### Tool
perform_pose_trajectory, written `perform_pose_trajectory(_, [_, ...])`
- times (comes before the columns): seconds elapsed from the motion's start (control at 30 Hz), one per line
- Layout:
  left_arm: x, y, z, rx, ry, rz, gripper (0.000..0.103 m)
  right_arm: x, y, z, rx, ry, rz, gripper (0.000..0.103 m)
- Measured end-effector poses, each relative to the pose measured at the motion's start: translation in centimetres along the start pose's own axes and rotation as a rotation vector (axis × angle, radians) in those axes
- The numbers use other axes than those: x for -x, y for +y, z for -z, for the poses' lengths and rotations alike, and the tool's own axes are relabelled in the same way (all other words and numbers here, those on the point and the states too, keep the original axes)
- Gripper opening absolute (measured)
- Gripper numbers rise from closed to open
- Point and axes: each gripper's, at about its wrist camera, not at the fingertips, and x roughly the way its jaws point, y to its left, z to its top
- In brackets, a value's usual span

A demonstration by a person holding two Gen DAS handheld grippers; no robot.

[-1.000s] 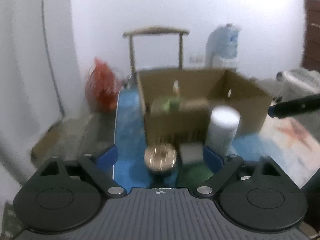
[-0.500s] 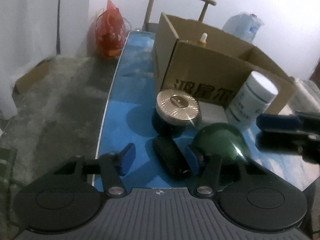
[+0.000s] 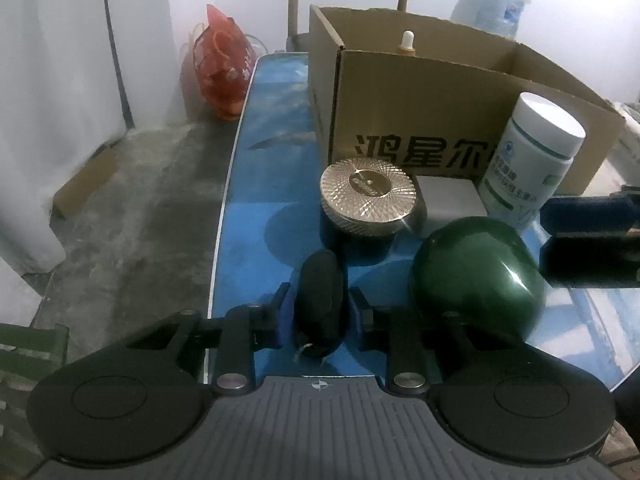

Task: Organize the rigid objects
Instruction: 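Grasp the small black item on the table with the left gripper, then carry the black item into the box and open the left gripper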

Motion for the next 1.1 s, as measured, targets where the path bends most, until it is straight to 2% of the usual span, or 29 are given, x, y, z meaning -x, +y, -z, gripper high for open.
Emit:
perform_pose_trajectory(0.2, [0.8,0.3,0.9,0.048,-0.045,0.03,0.026,0.1,0.1,0.1,-0.009,0.001,-0.003,0.053])
perform_pose_trajectory(0.33, [3.2,0.5,1.4,0.065,-0.122,0.026,0.025,0.3,0.3,0.0,-0.018,-0.001,-0.016,0.054])
perform_pose_trajectory(0.43, [5.6,0.3,1.2,0.059,-0.198,0.04,0.025,0.5,-0.1,-0.4,-0.077,-0.011,-0.084,0.054])
perform_pose_trajectory(0.57, [8.6,-1.3,0.6,0.002,-0.304,0.071,0.026,1.2,-1.8,-1.5,-0.244,-0.042,-0.244,0.054])
perform_pose_trajectory(0.73, [10.5,-4.6,-1.2,-0.111,-0.389,0.108,0.026,2.8,-2.8,-3.1,-0.314,-0.099,-0.326,0.051])
perform_pose_trajectory(0.83, [10.7,-7.1,-2.8,-0.202,-0.428,0.112,0.026,3.9,-3.3,-4.2,-0.3,-0.131,-0.297,0.041])
perform_pose_trajectory(0.9, [10.7,-8.5,-4.0,-0.251,-0.449,0.117,0.026,4.5,-3.9,-5.0,-0.291,-0.151,-0.26,0.03])
perform_pose_trajectory(1.03, [9.5,-11.2,-6.7,-0.348,-0.473,0.113,0.026,5.8,-6.2,-6.9,-0.294,-0.195,-0.204,0.024])
perform_pose_trajectory(1.1, [8.3,-12.0,-9.0,-0.375,-0.453,0.119,0.026,5.8,-7.7,-8.3,-0.305,-0.195,-0.191,0.024])
